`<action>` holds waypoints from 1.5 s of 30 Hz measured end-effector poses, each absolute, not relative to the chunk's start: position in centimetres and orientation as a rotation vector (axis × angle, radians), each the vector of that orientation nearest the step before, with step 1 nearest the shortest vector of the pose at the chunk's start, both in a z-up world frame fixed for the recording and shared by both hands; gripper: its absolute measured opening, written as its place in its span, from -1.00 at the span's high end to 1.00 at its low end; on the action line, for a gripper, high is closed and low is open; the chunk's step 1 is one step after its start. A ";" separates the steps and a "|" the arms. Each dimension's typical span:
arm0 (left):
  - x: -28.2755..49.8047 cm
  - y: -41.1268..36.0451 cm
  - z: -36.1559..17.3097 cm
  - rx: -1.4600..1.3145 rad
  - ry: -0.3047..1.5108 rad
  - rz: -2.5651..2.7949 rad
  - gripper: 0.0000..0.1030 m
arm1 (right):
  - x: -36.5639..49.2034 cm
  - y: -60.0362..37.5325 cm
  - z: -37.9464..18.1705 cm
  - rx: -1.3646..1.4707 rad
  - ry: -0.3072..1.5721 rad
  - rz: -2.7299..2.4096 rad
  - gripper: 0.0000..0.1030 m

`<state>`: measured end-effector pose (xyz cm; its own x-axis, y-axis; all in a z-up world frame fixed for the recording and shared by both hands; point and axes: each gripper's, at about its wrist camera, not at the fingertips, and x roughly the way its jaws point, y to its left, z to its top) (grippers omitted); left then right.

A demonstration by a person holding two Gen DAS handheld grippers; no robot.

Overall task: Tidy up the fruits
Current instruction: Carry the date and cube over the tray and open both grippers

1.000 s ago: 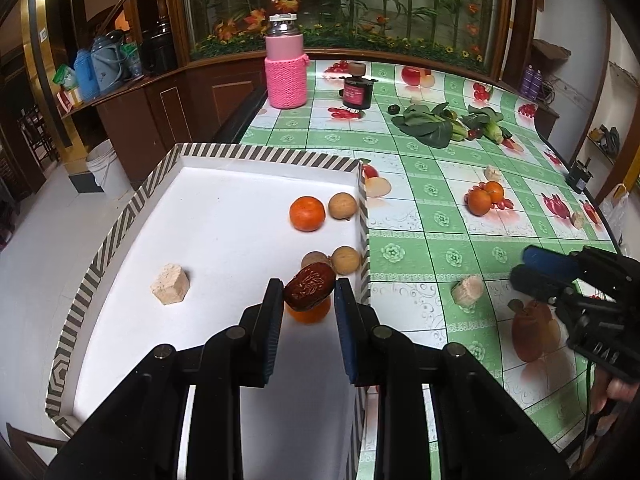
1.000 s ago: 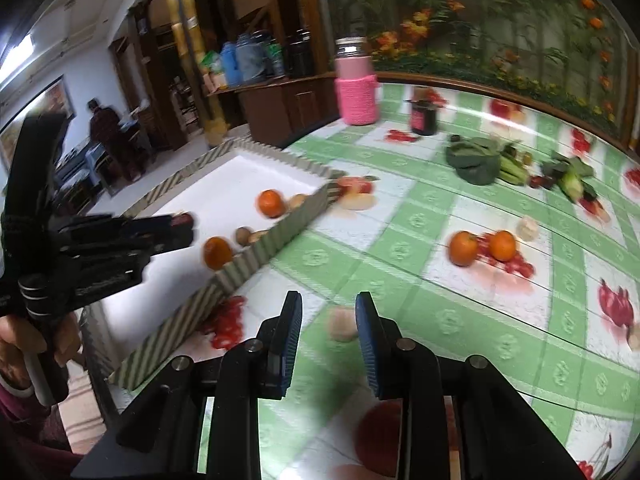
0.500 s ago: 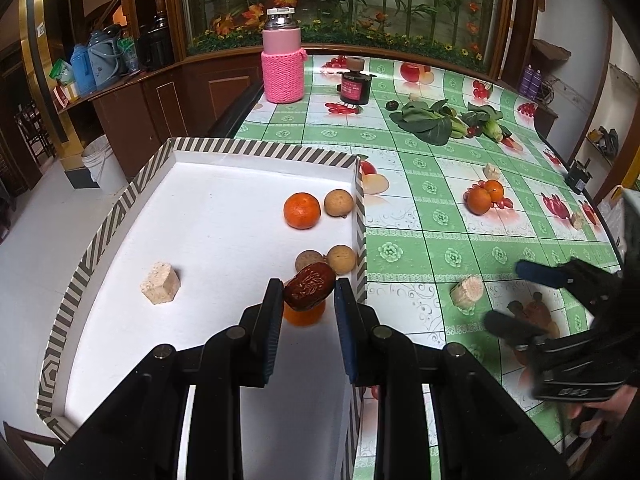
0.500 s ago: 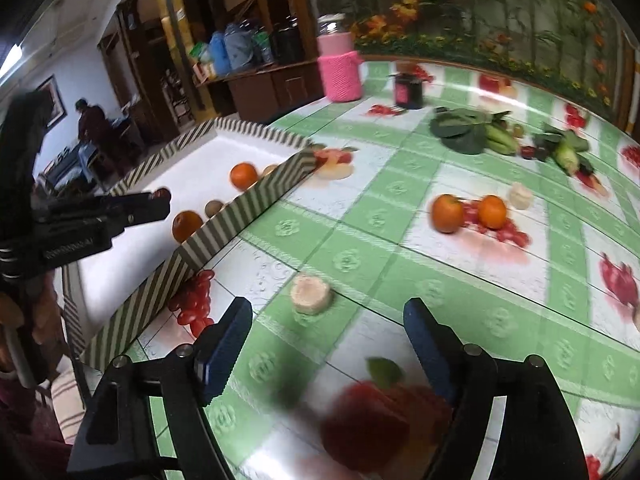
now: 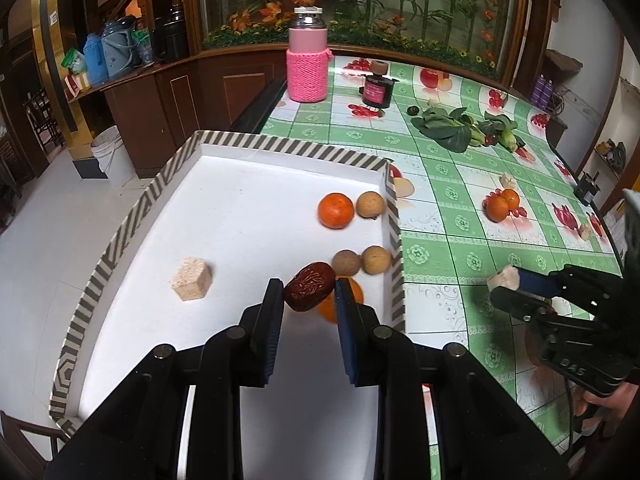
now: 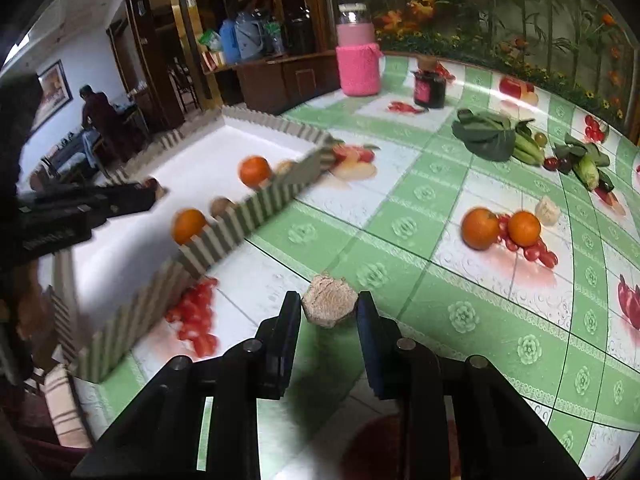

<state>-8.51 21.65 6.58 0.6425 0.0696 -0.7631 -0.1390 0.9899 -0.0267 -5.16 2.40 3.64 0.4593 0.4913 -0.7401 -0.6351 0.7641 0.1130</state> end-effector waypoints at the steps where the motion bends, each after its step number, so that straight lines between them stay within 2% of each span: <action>1: -8.7 22.0 6.7 -0.093 0.867 0.122 0.55 | -5.5 2.8 4.1 -0.191 0.835 0.714 0.44; 16: -10.8 26.4 6.1 -0.123 0.887 0.205 0.55 | -8.2 10.1 6.0 -0.237 0.804 0.898 0.44; 34: -11.2 29.0 3.9 -0.151 0.923 0.246 0.55 | -8.9 17.7 3.0 -0.347 0.881 0.994 0.42; 45: -11.1 29.4 3.3 -0.166 0.933 0.257 0.54 | -8.8 17.7 2.7 -0.350 0.893 0.991 0.38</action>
